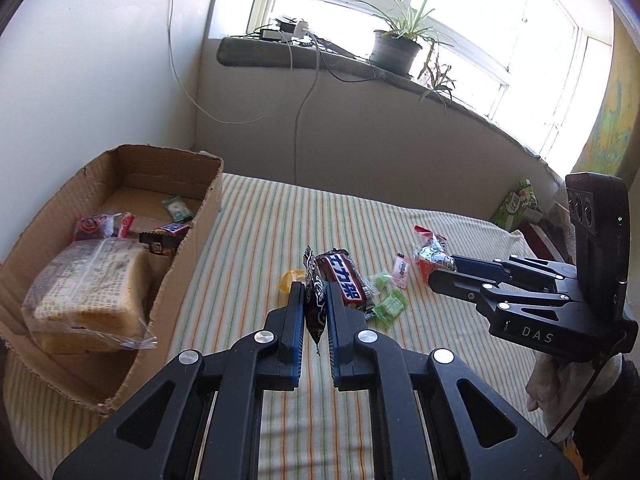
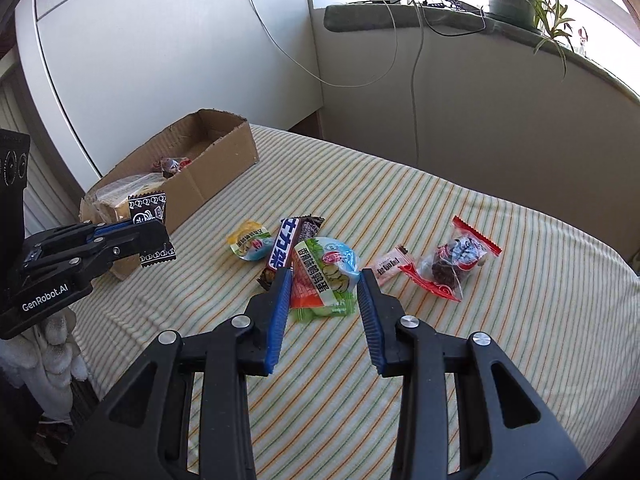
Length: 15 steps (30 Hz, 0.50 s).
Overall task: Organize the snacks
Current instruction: 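Carry both packets over the box and open both grippers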
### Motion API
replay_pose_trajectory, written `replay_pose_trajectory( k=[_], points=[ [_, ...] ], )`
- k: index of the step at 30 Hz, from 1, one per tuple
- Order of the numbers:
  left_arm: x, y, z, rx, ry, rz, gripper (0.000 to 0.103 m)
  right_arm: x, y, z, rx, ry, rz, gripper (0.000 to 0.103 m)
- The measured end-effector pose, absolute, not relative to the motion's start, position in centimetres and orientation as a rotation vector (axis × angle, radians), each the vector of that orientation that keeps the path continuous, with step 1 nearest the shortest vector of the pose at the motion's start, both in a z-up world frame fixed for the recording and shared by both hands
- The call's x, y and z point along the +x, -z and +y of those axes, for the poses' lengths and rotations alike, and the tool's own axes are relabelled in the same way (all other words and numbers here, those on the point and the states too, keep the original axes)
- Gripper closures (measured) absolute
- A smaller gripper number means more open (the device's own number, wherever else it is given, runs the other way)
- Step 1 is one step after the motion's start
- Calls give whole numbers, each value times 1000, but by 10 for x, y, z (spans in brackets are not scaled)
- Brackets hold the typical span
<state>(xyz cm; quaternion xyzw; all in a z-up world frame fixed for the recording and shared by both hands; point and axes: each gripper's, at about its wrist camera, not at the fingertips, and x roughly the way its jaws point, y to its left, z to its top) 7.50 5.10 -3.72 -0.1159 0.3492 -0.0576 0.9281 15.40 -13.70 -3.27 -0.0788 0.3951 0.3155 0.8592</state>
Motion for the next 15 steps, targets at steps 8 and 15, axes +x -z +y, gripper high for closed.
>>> replay_pose_trajectory(
  k=[8, 15],
  points=[
    [65, 25, 84, -254, 51, 669, 94, 155, 8, -97, -193, -708, 775, 68],
    [55, 23, 122, -289, -16, 642, 94, 160, 0, -54, -219, -754, 757, 68]
  ],
)
